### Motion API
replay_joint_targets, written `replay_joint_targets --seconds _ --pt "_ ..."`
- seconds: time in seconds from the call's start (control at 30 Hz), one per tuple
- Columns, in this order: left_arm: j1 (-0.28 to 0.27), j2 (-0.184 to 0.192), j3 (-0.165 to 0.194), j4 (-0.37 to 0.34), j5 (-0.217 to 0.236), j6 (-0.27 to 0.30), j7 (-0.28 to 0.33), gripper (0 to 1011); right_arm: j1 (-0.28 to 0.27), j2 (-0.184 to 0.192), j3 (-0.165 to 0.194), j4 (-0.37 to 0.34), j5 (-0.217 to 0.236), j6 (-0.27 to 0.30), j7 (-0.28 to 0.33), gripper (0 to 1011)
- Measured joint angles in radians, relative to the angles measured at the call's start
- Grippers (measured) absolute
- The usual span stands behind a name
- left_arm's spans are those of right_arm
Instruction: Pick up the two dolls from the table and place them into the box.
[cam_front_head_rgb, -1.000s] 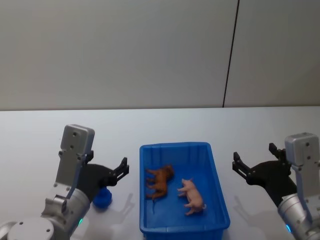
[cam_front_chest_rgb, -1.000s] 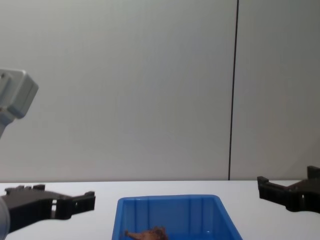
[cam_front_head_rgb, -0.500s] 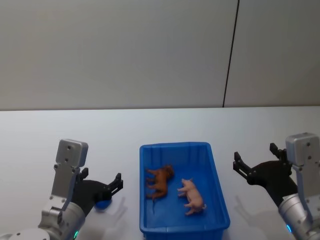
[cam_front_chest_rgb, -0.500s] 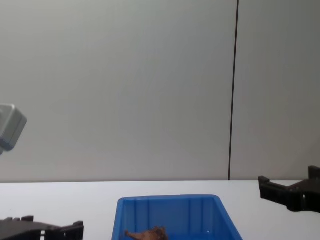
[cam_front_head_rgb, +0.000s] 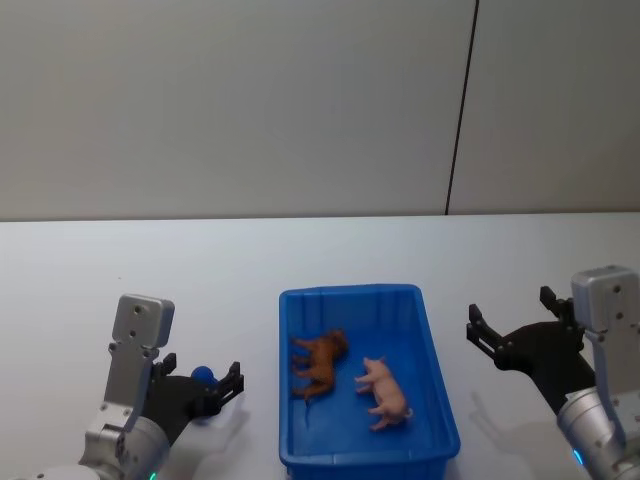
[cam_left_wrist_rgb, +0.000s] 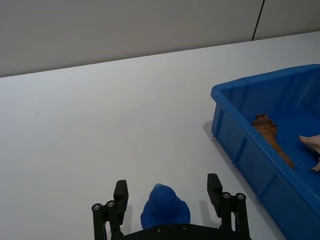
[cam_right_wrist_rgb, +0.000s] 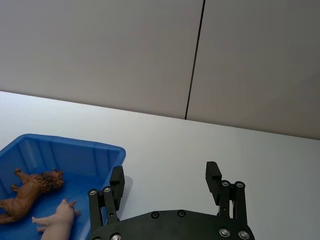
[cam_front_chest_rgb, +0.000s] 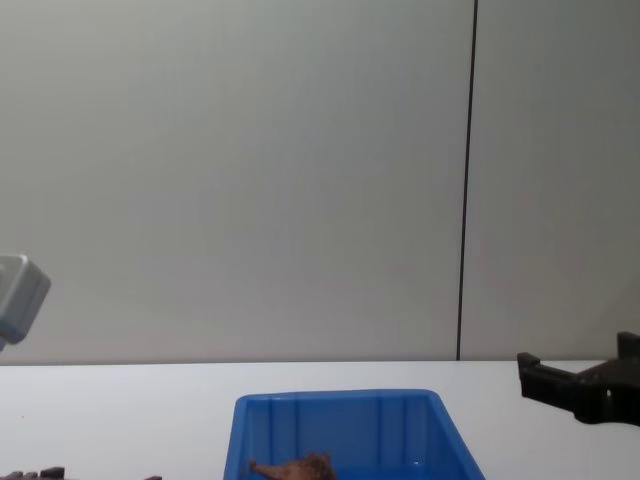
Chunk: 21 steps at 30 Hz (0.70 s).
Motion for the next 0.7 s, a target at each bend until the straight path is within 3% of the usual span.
replay_joint_targets --seconds 0.13,0.37,0.7 --pt "-0.005 -0.006 -0.001 0.020 0.002 -0.003 -0.011 994 0.000 0.000 0.000 0.000 0.000 0.000 0.000 1001" --pt "-0.009 -0.012 -0.003 0.047 0.007 -0.008 -0.024 846 0.000 0.000 0.000 0.000 0.000 0.000 0.000 1001" --pt "-0.015 -0.020 -0.005 0.079 0.022 -0.017 -0.042 538 0.000 0.000 0.000 0.000 0.000 0.000 0.000 1001"
